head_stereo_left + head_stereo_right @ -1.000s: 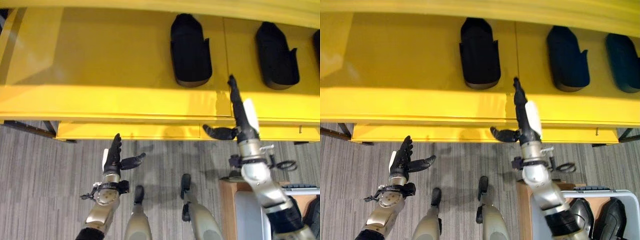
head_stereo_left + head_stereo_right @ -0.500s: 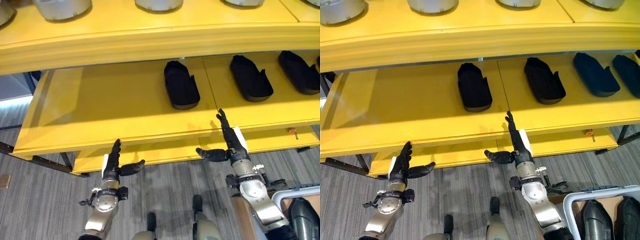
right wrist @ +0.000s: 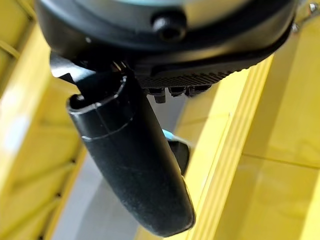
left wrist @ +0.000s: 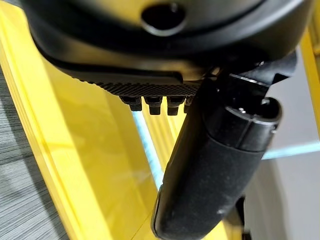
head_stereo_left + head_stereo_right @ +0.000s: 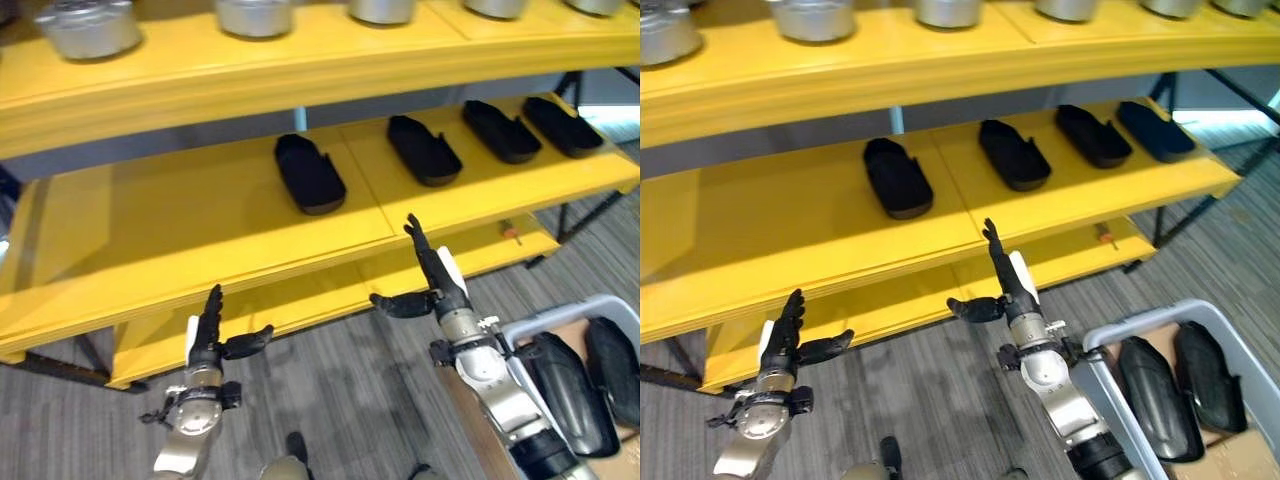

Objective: Move parts from the plastic box to the shelf.

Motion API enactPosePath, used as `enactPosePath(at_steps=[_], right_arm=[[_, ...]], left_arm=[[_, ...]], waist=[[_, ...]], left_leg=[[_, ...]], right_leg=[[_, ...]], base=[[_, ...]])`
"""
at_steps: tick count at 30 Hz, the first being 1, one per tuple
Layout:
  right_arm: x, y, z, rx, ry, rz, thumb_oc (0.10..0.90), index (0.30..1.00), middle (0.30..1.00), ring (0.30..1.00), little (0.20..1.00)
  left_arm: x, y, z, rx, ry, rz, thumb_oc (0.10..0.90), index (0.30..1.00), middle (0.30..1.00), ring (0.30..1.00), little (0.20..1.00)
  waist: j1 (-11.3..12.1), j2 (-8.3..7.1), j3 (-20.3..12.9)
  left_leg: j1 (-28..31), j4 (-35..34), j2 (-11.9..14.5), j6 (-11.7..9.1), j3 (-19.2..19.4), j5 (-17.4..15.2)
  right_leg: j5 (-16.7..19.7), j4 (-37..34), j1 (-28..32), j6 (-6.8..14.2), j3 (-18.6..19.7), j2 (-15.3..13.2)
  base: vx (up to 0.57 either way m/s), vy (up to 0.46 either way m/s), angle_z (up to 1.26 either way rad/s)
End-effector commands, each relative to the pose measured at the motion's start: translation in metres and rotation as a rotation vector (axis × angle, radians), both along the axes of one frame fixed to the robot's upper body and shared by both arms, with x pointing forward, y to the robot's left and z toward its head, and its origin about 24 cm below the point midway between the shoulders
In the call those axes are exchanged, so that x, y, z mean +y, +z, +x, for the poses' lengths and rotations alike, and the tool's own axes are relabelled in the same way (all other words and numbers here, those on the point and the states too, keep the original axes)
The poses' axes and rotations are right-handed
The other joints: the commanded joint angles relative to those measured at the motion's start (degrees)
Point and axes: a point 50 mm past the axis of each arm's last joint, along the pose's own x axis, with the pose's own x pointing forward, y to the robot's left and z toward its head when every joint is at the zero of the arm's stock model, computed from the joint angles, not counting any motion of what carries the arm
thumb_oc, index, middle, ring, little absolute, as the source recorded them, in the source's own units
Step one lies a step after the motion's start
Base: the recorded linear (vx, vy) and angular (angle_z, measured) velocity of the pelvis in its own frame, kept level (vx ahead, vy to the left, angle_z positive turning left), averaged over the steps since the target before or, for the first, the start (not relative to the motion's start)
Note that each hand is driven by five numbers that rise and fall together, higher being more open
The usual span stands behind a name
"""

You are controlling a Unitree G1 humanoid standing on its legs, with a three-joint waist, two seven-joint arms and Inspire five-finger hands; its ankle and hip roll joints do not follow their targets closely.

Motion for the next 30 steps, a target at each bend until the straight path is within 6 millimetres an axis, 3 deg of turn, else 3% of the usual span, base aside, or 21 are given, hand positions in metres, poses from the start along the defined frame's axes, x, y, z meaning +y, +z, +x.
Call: enactPosePath(at_steps=[1,5,6,10,12,14,15,16,17,19,20,23,25,27,28,30], right_arm=[[-0.004,0.057,0.004,-0.274,0.013,0.032,0.900,1.000,1.000,1.000,1.000],[-0.013,0.052,-0.001,-0.259,-0.017,0.038,0.900,1.000,1.000,1.000,1.000],[-0.021,0.048,-0.005,-0.249,-0.042,0.037,0.900,1.000,1.000,1.000,1.000],[-0.031,0.044,-0.012,-0.243,-0.074,0.014,0.900,1.000,1.000,1.000,1.000],[-0.039,0.044,-0.019,-0.261,-0.106,-0.009,0.900,1.000,1.000,1.000,1.000],[-0.047,0.039,-0.025,-0.251,-0.140,-0.009,0.900,1.000,1.000,1.000,1.000],[-0.049,0.035,-0.027,-0.232,-0.147,-0.010,0.900,1.000,1.000,1.000,1.000],[-0.050,0.033,-0.028,-0.222,-0.150,-0.012,0.900,1.000,1.000,1.000,1.000],[-0.050,0.029,-0.029,-0.203,-0.148,-0.019,0.900,1.000,1.000,1.000,1.000],[-0.051,0.026,-0.028,-0.183,-0.139,-0.037,0.900,1.000,1.000,1.000,1.000],[-0.053,0.025,-0.029,-0.175,-0.140,-0.033,0.900,1.000,1.000,1.000,1.000],[-0.056,0.023,-0.031,-0.158,-0.131,-0.037,0.900,1.000,1.000,1.000,1.000],[-0.054,0.022,-0.028,-0.158,-0.129,-0.038,0.900,1.000,1.000,1.000,1.000],[-0.052,0.022,-0.026,-0.159,-0.125,-0.037,0.900,1.000,1.000,1.000,1.000],[-0.050,0.022,-0.026,-0.157,-0.113,-0.038,0.900,1.000,1.000,1.000,1.000],[-0.050,0.018,-0.027,-0.140,-0.109,-0.032,0.900,1.000,1.000,1.000,1.000]], left_arm=[[-0.011,0.039,0.019,-0.204,-0.086,0.005,0.900,1.000,1.000,1.000,1.000],[-0.016,0.034,0.017,-0.188,-0.101,-0.018,0.900,1.000,1.000,1.000,1.000],[-0.021,0.030,0.017,-0.170,-0.124,-0.021,0.900,1.000,1.000,1.000,1.000],[-0.027,0.025,0.019,-0.151,-0.155,-0.022,0.900,1.000,1.000,1.000,1.000],[-0.034,0.022,0.022,-0.138,-0.181,-0.024,0.900,1.000,1.000,1.000,1.000],[-0.036,0.021,0.024,-0.137,-0.179,-0.028,0.900,1.000,1.000,1.000,1.000],[-0.037,0.021,0.024,-0.140,-0.175,-0.037,0.900,1.000,1.000,1.000,1.000],[-0.038,0.022,0.024,-0.146,-0.173,-0.049,0.900,1.000,1.000,1.000,1.000],[-0.040,0.023,0.025,-0.155,-0.172,-0.070,0.900,1.000,1.000,1.000,1.000],[-0.044,0.025,0.025,-0.169,-0.184,-0.093,0.900,1.000,1.000,1.000,1.000],[-0.046,0.025,0.024,-0.168,-0.193,-0.100,0.900,1.000,1.000,1.000,1.000],[-0.043,0.025,0.018,-0.159,-0.205,-0.076,0.900,1.000,1.000,1.000,1.000],[-0.043,0.023,0.017,-0.154,-0.202,-0.072,0.900,1.000,1.000,1.000,1.000],[-0.044,0.023,0.019,-0.155,-0.201,-0.070,0.900,1.000,1.000,1.000,1.000],[-0.043,0.023,0.019,-0.159,-0.188,-0.074,0.900,1.000,1.000,1.000,1.000],[-0.044,0.023,0.021,-0.163,-0.189,-0.073,0.900,1.000,1.000,1.000,1.000]], waist=[[-2.26,1.43,-3.68],[-4.15,2.06,-4.37],[-5.50,2.80,-4.71],[-7.20,4.14,-4.84],[-9.11,5.30,-4.88],[-10.19,5.89,-4.32],[-10.29,5.84,-4.15],[-10.10,5.67,-3.34],[-9.28,5.32,-2.24],[-7.52,4.15,-0.77],[-7.11,3.36,-0.65],[-6.03,2.27,-0.41],[-5.01,2.87,0.07],[-4.58,3.49,0.49],[-4.60,3.97,0.61],[-4.79,3.93,0.16]], left_leg=[[0.66,-1.15,2.56,0.04,-5.74,-2.89],[2.25,-3.71,5.33,-1.64,-4.10,0.02],[2.84,-5.21,7.19,-2.96,-3.32,2.27],[3.31,-6.68,9.76,-4.66,-2.40,5.31],[3.02,-7.02,13.08,-6.62,-1.46,9.21],[2.83,-5.70,15.24,-7.47,-1.53,11.44],[3.00,-3.24,15.78,-8.07,-3.23,10.71],[1.86,-0.45,16.05,-6.73,-4.06,11.14],[0.70,2.98,14.38,-5.51,-8.72,10.83],[-3.97,7.93,7.71,-2.41,-19.46,7.57],[-6.12,9.24,5.99,-1.85,-21.58,6.97],[-10.47,5.56,-0.19,-0.65,-26.36,4.56],[-13.98,1.88,-3.33,-1.14,-29.38,7.45],[-14.86,-1.40,-5.41,-1.69,-31.40,9.82],[-14.23,-2.60,-6.36,-1.36,-33.60,9.53],[-12.12,-3.23,-5.81,-1.04,-33.40,8.44]], right_leg=[[3.86,-1.68,-3.44,0.05,4.40,2.47],[2.17,-3.06,-3.49,-1.16,6.06,5.66],[1.14,-3.54,-3.55,-1.91,6.84,7.61],[-0.37,-3.23,-3.75,-3.04,7.33,10.13],[-1.97,-2.98,-4.16,-4.51,8.13,12.99],[-3.57,-2.00,-4.62,-6.11,9.49,15.36],[-5.09,-1.56,-4.05,-6.53,10.80,16.20],[-4.90,-1.18,-4.29,-7.74,10.92,16.89],[-5.12,-0.93,-4.06,-8.44,12.42,17.46],[-5.10,-1.41,-3.67,-9.04,15.10,17.24],[-4.87,-1.77,-3.41,-9.30,16.06,17.17],[-4.45,-2.70,-2.93,-9.24,18.42,17.35],[-4.42,-3.22,-2.29,-9.04,19.93,18.34],[-4.48,-3.57,-1.70,-9.02,21.95,19.66],[-4.69,-3.56,-1.67,-8.68,24.66,20.54],[-4.75,-3.76,-1.30,-8.31,27.10,20.38]], base=[[0.00,-0.212,-0.64],[0.01,-0.182,-0.58],[0.00,-0.145,-0.58],[0.01,-0.183,-0.26],[0.03,-0.256,-0.13],[0.09,-0.300,-0.09],[0.05,-0.260,-0.28],[0.04,-0.229,-0.45],[-0.06,-0.205,-0.58],[0.02,-0.154,-0.80],[0.11,-0.128,-0.94],[0.14,-0.050,-0.45],[0.14,0.022,-0.36],[0.15,0.053,-0.57],[0.11,0.071,-1.00],[0.17,0.191,-1.58]])
